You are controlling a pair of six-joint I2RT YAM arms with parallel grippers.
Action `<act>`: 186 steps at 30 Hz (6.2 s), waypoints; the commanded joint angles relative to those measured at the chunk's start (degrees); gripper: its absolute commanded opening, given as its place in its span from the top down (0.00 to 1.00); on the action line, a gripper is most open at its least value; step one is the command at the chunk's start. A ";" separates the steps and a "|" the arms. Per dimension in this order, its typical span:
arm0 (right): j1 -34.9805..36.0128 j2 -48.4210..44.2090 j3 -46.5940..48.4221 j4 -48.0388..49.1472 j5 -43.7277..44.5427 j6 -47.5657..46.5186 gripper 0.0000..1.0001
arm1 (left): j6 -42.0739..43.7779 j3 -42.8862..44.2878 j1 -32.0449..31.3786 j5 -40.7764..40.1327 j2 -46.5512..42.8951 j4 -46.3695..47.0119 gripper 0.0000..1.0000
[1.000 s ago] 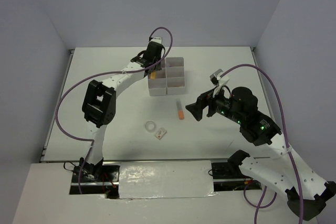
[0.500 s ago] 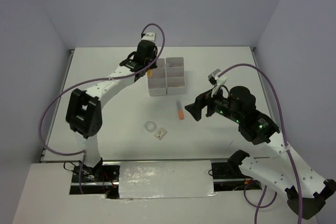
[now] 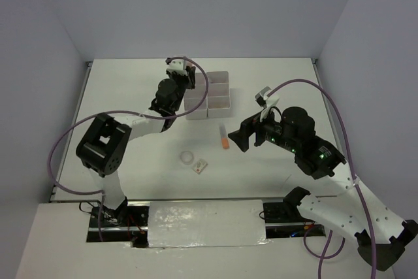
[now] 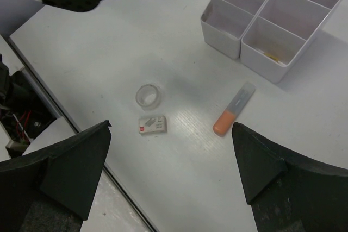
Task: Sort the stationery into containers
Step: Place the pen in the storage box, then pick up the pen from the center of the board, then place the pen in the storage box.
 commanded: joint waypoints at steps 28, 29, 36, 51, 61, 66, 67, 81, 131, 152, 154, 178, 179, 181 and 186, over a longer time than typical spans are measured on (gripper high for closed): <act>5.57 2.61 0.84 -0.48 3.19 -1.95 0.00 | 1.78 12.11 2.54 2.88 20.69 23.37 0.73; 5.66 2.70 0.84 -0.48 3.36 -2.04 0.00 | 1.78 12.11 2.54 3.06 20.87 23.63 0.68; 6.10 2.70 1.10 -0.57 3.89 -2.22 0.00 | 1.69 9.74 2.63 4.11 20.96 26.35 0.26; 5.92 -3.88 1.45 -1.09 27.43 4.63 0.00 | -9.10 20.28 -10.53 -15.90 -3.91 -46.54 0.01; 5.83 -5.47 1.90 -2.15 30.96 4.90 0.00 | -43.45 38.09 -25.58 -22.59 9.74 -91.15 0.01; 5.83 -7.05 0.84 -1.27 28.42 4.55 0.00 | -45.42 49.89 -25.50 -20.42 20.42 -97.49 0.03; 5.75 -7.31 0.75 -1.36 28.24 4.55 0.00 | -45.86 49.99 -25.24 -19.19 22.17 -97.48 0.04; 5.83 -10.48 -0.48 0.22 24.37 4.20 0.00 | -48.50 42.35 -21.37 -9.42 28.43 -89.32 0.16; 5.92 -7.67 -0.66 0.84 21.29 2.26 0.00 | 27.22 26.01 -8.72 -29.82 18.86 23.20 1.00; 5.92 -4.51 -0.74 1.10 18.75 1.82 0.00 | 0.63 14.83 -0.19 -14.96 14.54 13.79 1.00; 5.92 -4.51 -0.74 1.10 18.66 1.82 0.00 | -0.32 14.83 -0.19 -14.52 14.80 13.18 1.00; 5.92 -4.77 -0.92 1.28 17.69 1.56 0.00 | -2.62 8.34 -0.19 -13.81 16.30 16.68 0.07; 5.92 -4.77 -0.92 1.28 17.60 1.47 0.00 | -3.31 7.89 -0.19 -13.73 15.78 16.95 0.02; 5.92 -4.59 -0.92 1.19 17.51 1.47 0.00 | -3.85 6.93 -0.19 -13.20 13.06 16.87 0.01; 5.92 -4.42 -0.83 1.28 17.78 1.65 0.00 | -6.31 5.95 -1.06 -13.64 1.22 8.53 0.01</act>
